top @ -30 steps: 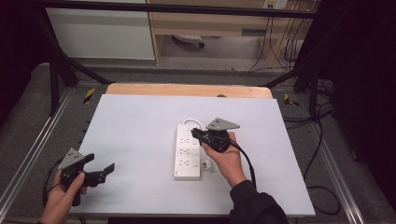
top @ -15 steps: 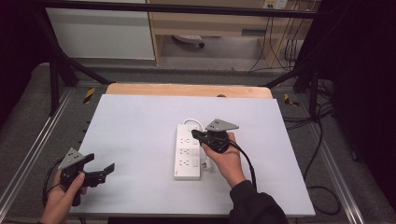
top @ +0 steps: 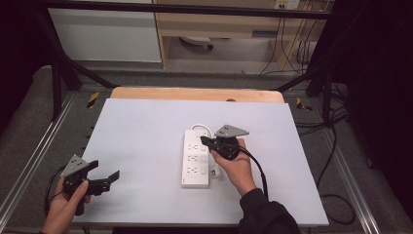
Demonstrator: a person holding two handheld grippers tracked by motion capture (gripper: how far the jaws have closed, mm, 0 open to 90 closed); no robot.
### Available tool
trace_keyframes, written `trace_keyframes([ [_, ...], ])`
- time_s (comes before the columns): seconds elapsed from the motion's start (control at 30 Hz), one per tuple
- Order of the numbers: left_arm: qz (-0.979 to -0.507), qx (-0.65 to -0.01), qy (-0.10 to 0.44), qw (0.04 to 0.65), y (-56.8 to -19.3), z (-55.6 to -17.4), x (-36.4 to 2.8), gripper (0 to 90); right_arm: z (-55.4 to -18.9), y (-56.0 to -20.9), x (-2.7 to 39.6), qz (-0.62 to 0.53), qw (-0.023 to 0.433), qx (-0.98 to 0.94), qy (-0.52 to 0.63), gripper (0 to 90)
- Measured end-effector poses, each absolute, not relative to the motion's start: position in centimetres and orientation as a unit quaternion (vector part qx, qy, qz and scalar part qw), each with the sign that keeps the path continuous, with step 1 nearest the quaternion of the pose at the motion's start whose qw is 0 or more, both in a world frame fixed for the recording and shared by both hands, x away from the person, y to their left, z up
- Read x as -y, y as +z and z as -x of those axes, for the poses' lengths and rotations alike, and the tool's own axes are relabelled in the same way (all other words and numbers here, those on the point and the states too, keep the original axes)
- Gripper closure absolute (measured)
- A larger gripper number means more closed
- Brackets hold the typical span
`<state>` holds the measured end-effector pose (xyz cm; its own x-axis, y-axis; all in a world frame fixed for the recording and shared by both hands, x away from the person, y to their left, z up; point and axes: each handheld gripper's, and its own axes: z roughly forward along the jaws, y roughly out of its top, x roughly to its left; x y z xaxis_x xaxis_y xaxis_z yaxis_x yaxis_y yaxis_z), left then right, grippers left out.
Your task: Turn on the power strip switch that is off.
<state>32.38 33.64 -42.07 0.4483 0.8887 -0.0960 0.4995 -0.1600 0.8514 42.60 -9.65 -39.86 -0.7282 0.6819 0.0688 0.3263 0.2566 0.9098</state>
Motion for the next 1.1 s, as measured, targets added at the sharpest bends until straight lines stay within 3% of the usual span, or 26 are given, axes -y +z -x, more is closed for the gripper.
trace_keyframes([
  [1.1,-0.73,-0.476,0.22,0.439,-42.1,-32.4,-33.6,6.9,-42.5,-43.1,10.0,-0.341,0.157,-0.793,0.48,90.0],
])
